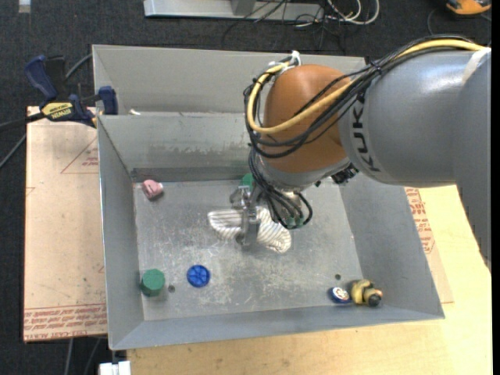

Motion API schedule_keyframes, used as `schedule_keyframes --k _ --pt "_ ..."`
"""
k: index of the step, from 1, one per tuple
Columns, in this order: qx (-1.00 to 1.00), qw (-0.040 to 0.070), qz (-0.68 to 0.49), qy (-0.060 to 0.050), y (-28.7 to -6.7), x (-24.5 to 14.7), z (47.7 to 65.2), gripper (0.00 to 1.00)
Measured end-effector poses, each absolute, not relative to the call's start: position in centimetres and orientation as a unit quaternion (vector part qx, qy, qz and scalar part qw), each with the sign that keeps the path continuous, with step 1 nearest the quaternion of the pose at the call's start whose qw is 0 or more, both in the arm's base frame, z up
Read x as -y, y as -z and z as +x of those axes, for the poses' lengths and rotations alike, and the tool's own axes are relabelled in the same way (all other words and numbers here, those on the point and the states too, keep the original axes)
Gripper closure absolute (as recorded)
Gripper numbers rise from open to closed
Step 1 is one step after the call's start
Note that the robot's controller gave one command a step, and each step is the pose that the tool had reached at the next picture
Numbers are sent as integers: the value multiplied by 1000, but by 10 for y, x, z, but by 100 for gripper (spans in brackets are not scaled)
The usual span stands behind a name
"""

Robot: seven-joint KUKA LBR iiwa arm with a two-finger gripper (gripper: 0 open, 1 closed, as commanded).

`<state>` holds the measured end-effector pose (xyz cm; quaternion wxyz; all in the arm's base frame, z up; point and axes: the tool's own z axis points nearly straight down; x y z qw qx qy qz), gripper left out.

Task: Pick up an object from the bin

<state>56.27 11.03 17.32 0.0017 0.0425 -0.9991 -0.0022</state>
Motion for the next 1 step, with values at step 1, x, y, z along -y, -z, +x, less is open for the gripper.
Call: schedule_keyframes --k 1 --pt "999 0 42 2 -194 -110 563 100"
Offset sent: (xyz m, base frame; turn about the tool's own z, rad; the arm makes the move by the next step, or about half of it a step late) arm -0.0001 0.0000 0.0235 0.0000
